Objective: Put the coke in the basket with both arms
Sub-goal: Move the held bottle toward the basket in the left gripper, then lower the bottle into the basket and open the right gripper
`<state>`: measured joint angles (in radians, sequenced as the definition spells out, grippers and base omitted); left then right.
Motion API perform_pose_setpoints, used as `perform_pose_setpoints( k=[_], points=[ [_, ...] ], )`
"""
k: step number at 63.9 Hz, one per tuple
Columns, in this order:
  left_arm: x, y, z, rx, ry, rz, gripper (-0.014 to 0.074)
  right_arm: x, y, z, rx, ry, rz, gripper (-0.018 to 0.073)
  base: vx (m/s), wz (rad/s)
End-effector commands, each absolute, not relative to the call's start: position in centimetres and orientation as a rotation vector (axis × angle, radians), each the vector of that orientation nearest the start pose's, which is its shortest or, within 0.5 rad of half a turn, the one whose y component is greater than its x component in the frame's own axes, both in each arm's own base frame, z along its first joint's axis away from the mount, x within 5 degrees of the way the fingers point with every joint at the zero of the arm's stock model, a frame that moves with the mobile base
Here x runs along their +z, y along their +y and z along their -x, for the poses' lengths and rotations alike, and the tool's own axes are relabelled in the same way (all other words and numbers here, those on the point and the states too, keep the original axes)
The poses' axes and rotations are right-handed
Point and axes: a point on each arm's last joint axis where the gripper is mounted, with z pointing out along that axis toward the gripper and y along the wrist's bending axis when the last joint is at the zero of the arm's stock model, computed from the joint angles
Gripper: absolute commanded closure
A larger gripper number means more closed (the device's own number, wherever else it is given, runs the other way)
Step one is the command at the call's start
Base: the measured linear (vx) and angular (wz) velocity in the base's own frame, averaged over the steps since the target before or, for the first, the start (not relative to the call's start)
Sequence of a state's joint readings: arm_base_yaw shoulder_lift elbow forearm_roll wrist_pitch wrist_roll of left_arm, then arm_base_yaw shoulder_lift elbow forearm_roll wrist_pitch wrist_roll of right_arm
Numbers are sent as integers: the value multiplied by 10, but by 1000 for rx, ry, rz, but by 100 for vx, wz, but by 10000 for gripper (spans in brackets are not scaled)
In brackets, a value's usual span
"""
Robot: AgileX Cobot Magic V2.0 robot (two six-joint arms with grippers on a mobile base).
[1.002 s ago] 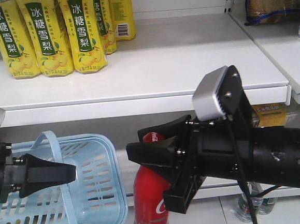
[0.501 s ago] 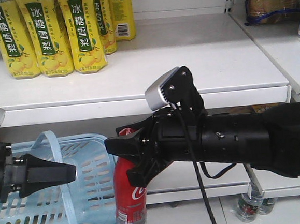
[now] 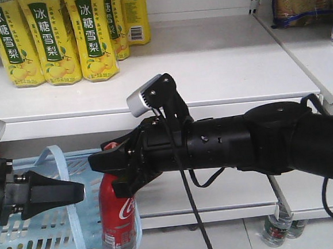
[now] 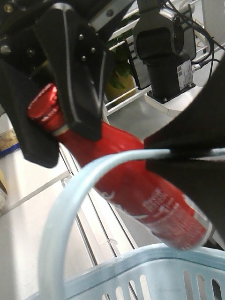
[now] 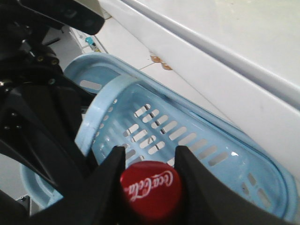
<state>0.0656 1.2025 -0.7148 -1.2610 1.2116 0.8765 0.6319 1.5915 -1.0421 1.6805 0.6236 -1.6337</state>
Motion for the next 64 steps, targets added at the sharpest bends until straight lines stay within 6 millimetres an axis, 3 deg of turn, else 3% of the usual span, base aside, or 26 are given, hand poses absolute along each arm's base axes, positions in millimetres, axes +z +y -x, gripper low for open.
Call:
perform_pose_setpoints(
  k=[1, 27, 45, 64],
  points=[
    [306, -72, -197, -1412, 2165, -345, 603, 308, 250, -260, 1120, 1736, 832, 390, 0, 0],
    [306, -72, -197, -1412, 2165, -346, 603, 280, 264, -276, 1124, 1784, 870, 390, 0, 0],
    [306, -72, -197, -1412, 2165, -345, 603, 276, 263, -280, 1069, 1795, 869, 390, 0, 0],
    [306, -72, -197, -1412, 2165, -345, 603, 253, 290, -266, 1030, 1823, 975, 390, 0, 0]
  ],
)
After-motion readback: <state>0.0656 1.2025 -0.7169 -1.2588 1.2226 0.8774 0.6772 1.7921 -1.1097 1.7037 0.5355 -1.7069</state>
